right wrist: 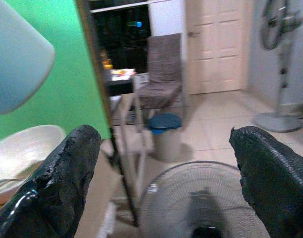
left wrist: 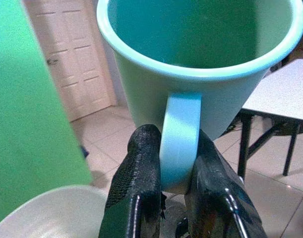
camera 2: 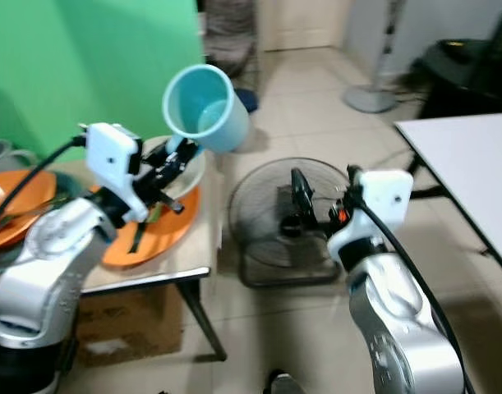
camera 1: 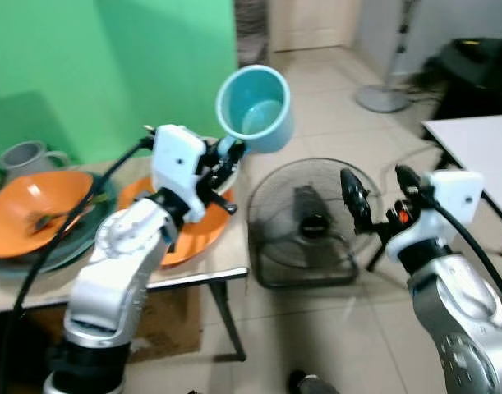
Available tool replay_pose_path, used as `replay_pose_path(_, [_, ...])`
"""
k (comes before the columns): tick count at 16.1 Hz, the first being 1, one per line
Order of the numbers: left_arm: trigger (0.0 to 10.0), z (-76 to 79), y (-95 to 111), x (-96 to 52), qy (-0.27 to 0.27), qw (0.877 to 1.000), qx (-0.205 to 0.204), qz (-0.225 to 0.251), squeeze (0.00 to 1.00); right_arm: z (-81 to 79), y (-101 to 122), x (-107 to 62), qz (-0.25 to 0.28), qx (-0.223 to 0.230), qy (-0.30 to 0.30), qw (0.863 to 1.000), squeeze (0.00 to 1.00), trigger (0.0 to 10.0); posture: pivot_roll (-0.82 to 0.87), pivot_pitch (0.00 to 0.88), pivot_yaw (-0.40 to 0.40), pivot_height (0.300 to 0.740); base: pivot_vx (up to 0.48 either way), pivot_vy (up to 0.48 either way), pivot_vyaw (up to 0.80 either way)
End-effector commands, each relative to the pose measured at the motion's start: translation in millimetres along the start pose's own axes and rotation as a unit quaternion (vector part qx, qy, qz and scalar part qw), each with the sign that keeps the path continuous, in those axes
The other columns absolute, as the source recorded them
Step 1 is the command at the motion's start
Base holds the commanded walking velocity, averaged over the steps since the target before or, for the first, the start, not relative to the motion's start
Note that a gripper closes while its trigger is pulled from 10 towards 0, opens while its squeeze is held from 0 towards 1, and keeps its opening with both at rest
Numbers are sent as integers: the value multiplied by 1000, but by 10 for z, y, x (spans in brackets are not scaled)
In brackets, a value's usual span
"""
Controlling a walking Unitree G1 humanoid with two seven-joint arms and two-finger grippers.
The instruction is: Setting the table
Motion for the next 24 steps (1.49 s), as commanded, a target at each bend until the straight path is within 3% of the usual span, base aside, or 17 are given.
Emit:
replay_pose_path(1, [5176, 58, 80, 51, -6, 1000, 16, 16, 0, 44, -82, 9, -25, -15, -13, 1000, 0, 10000, 0, 0, 73, 740, 0, 0, -800])
replay_pose_path(2, [10000, 66, 69, 88, 7, 1000, 7, 13, 0, 69, -139, -8, -35, -9, -13, 999, 0, 10000, 1, 0, 79, 740, 0, 0, -788])
replay_pose_path(6, [10000, 10, -98, 98, 37, 999, -2, -4, 0, 92, -249, -26, -54, 26, -38, 997, 0, 10000, -19, 0, 95, 740, 0, 0, -772])
replay_pose_path(7, [10000, -23, -176, 96, 52, 999, -1, -10, 0, 78, -308, -31, -65, 1, -50, 997, 0, 10000, -14, 0, 90, 740, 0, 0, -750])
replay_pose_path(11, [10000, -267, -446, -45, 135, 989, 7, -53, 0, 65, -454, -56, -101, -11, -78, 992, 0, 10000, -22, 0, 110, 740, 0, 0, -775])
replay_pose_path(14, [10000, -326, -556, -161, 141, 988, 19, -60, 0, 76, -491, -51, -110, -13, -93, 989, 0, 10000, -19, 0, 100, 740, 0, 0, -781])
replay_pose_path(24, [10000, -372, -560, -201, 146, 988, 7, -57, 0, -23, -503, 46, -107, -18, -79, 991, 0, 10000, -3, 0, 90, 740, 295, 0, 0])
Point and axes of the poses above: a point about 5 cm out from each wrist's last joint towards the gripper, its own x axis pointing out of the wrist towards the gripper, its own y axis along the axis of the wrist's last joint, z = x × y, the point moved 4 cm from there along x, pointing out of the wrist towards the gripper, and after that the axes turned 11 degrees about -x, right-handed, at the moved point
